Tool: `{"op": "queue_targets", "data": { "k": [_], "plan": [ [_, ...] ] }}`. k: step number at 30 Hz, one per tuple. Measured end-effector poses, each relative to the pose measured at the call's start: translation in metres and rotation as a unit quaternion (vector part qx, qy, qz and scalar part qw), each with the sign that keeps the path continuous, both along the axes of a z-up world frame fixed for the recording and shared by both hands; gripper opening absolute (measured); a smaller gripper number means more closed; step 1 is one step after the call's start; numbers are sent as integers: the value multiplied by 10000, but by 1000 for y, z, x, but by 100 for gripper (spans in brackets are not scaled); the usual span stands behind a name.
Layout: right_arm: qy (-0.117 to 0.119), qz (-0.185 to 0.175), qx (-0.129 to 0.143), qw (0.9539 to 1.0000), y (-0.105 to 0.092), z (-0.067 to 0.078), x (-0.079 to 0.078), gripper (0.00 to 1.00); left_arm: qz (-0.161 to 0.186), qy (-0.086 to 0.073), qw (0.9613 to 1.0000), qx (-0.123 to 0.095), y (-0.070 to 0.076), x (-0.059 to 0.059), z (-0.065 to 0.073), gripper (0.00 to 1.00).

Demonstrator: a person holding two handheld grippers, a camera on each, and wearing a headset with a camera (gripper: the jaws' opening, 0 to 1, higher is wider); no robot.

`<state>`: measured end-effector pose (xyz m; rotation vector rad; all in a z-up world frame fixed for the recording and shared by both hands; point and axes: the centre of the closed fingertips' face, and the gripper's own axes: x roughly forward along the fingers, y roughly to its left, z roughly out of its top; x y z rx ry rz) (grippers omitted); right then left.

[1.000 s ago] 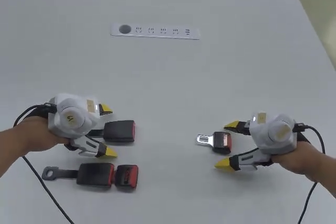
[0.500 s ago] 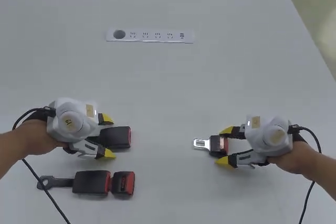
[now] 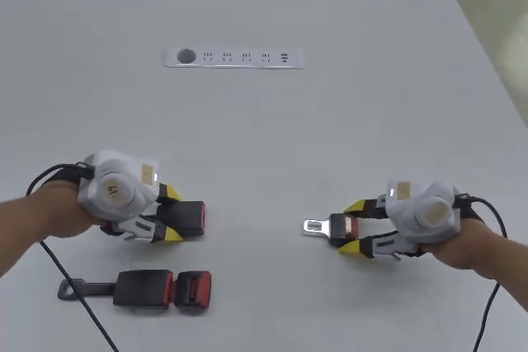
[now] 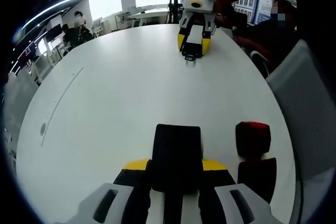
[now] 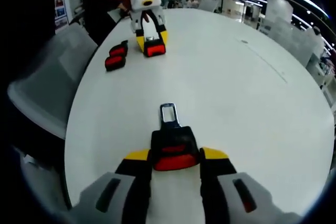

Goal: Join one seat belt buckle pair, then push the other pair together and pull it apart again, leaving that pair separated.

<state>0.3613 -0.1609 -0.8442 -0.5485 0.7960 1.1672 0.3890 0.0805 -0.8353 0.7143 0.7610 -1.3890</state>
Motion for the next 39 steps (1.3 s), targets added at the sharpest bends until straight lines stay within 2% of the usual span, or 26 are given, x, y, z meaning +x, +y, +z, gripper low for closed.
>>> {"op": "queue_targets", "data": {
  "k": [7,13,21,39],
  "plan": [
    [15,-9,7,10000,0,0,0,36,28,38,10000,-23,2,1,0,36],
    [83,-46,118,9999,-1,1,0,36,16,63,10000,-17,1,1,0,36],
    [56,-55,85,9999,0,-1,1,36,-2,83,10000,-10,2,1,-1,36],
    [1,71,189,9998,36,2,11,36,-30,77,10000,21,0,1,-1,36]
  ]
}}
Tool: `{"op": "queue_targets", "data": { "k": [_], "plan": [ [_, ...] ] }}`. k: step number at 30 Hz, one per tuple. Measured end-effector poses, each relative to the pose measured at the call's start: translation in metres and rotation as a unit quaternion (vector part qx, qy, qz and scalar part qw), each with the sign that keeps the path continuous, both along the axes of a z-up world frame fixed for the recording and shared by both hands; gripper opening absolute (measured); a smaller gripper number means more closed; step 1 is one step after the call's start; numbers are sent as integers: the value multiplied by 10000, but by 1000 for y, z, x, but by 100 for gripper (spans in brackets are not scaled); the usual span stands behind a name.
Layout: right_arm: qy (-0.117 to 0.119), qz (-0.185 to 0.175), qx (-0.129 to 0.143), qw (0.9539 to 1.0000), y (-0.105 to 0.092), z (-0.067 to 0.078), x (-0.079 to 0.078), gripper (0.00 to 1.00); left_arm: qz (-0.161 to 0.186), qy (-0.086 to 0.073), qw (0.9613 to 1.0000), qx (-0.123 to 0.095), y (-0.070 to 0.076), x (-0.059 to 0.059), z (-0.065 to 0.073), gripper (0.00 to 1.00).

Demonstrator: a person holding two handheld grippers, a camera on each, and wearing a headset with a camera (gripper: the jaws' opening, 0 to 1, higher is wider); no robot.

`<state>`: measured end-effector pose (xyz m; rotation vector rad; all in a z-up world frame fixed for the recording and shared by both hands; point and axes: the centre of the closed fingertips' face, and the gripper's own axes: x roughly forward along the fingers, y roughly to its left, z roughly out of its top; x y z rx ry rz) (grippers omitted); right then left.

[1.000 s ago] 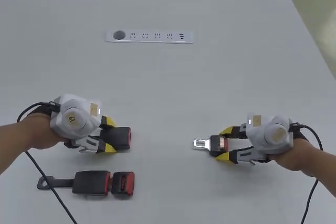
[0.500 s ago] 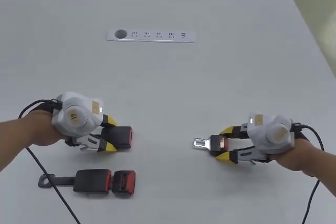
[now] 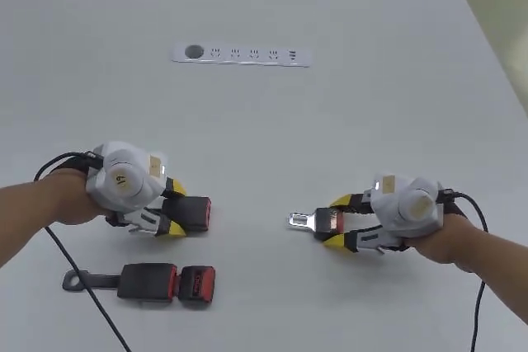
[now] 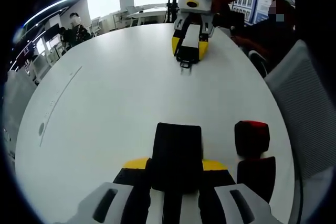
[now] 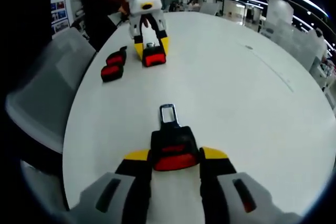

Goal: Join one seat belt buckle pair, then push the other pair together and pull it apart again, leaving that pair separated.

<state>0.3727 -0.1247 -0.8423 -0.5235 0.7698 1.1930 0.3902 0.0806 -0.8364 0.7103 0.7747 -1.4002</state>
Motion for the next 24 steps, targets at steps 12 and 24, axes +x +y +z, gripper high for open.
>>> {"op": "queue_targets", "data": {
  "k": [12,24],
  "plan": [
    [-5,27,157,9999,40,-1,9,36,-4,1,10000,17,-1,-1,0,36],
    [-36,183,260,9995,88,0,12,36,-10,2,10000,22,2,1,-4,36]
  ]
}}
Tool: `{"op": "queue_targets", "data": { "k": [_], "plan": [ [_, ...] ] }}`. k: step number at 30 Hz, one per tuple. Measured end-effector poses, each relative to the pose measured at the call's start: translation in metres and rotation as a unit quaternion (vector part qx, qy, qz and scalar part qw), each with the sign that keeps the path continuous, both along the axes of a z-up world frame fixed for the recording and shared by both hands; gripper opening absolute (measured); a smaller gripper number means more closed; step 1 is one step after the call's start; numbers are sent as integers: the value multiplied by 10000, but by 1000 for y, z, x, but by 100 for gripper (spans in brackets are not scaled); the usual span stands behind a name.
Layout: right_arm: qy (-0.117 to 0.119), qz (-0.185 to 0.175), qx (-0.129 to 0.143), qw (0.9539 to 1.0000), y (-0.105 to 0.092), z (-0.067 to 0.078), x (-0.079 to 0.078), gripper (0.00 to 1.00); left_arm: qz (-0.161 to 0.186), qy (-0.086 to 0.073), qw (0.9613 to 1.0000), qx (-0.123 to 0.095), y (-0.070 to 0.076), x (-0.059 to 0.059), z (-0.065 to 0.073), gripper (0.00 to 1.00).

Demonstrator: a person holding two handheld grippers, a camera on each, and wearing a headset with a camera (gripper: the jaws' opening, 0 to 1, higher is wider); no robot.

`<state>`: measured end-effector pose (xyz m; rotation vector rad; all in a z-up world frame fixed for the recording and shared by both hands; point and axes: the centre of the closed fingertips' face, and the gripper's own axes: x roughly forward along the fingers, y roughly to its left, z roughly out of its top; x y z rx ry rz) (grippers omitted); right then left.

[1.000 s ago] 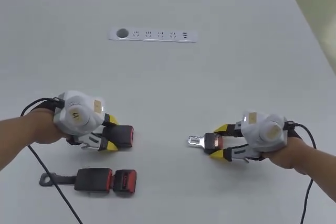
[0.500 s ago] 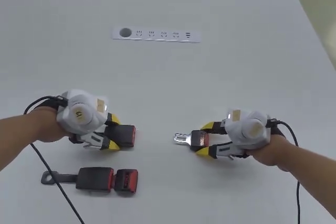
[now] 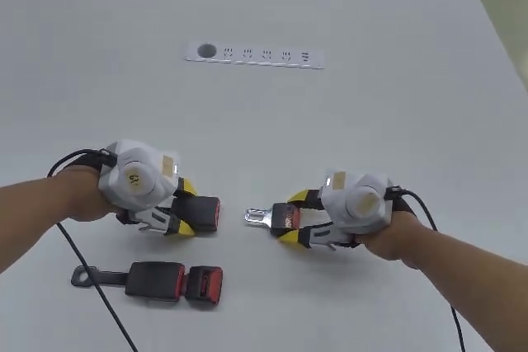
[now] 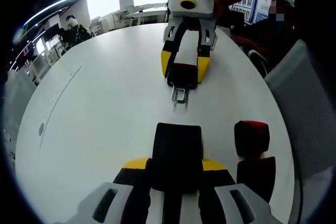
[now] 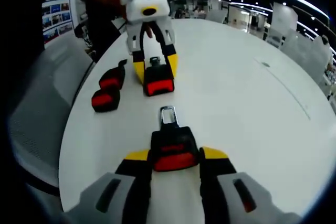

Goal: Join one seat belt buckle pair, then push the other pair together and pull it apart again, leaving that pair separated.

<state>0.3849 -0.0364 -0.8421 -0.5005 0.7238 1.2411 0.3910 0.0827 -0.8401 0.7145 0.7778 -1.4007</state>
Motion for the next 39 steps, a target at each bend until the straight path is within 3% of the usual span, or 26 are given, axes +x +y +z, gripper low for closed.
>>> {"op": "queue_targets", "data": {
  "k": [14,20,21,28,39],
  "plan": [
    [-114,153,-33,9998,43,-2,5,36,6,10,10000,-19,2,2,-2,36],
    [-24,270,13,9996,59,-2,4,36,-49,-13,10000,-30,0,2,-3,36],
    [-97,332,-54,9994,58,-2,5,36,-59,-16,10000,-23,0,2,-3,36],
    [-12,150,-10,9999,60,-2,4,35,-156,-55,9999,15,-3,-2,1,35],
    [90,372,-168,9991,61,-2,4,35,-373,-82,9993,8,-4,-5,5,35]
  ]
}}
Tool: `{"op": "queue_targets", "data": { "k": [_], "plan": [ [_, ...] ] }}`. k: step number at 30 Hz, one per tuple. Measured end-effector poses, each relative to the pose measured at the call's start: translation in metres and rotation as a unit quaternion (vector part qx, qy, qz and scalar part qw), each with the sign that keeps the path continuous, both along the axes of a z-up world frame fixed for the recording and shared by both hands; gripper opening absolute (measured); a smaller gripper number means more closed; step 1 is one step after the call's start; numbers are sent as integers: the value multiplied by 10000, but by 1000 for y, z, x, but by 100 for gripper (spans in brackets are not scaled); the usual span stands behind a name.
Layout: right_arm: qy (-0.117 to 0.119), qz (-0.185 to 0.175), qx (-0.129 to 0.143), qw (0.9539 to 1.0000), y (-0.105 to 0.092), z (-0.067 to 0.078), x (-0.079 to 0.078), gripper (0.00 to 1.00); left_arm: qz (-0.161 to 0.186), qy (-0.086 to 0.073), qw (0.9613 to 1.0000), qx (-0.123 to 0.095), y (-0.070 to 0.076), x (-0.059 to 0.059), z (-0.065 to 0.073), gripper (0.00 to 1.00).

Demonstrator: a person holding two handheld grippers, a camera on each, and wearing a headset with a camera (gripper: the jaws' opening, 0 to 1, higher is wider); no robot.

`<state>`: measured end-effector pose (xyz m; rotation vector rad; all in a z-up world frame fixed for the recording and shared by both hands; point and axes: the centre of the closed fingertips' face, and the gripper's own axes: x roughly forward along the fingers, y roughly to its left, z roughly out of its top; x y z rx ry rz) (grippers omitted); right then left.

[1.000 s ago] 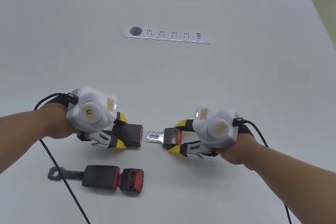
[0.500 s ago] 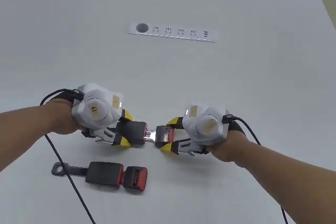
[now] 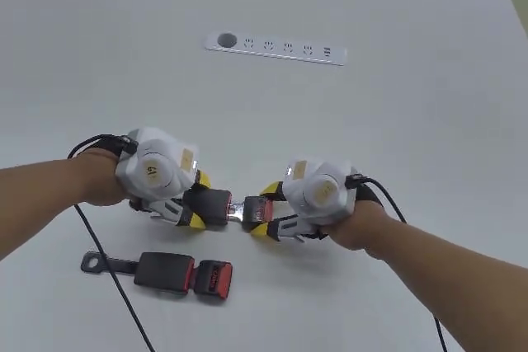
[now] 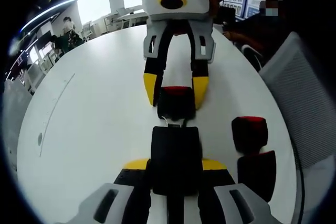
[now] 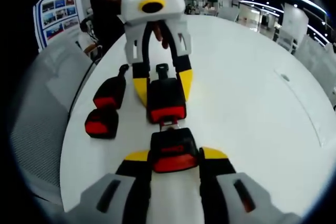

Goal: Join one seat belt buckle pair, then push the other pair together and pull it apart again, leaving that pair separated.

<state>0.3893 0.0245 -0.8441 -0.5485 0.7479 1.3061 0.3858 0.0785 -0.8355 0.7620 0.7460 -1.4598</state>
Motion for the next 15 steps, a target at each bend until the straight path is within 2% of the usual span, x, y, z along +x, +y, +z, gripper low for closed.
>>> {"op": "queue_targets", "data": {
  "k": [4,5,6,10,15],
  "plan": [
    [178,-185,176,9995,13,1,-1,35,-45,16,10000,3,0,0,0,35],
    [30,-100,64,9999,14,0,0,35,-59,7,10000,21,0,0,0,35],
    [-2,-54,-18,10000,14,0,0,35,-107,36,9999,65,1,0,0,35],
    [95,-110,-51,9999,13,1,0,34,-210,24,9997,98,2,0,-1,35],
    [95,-117,-117,9998,14,0,0,34,-248,28,9996,135,2,1,-1,35]
  ]
}}
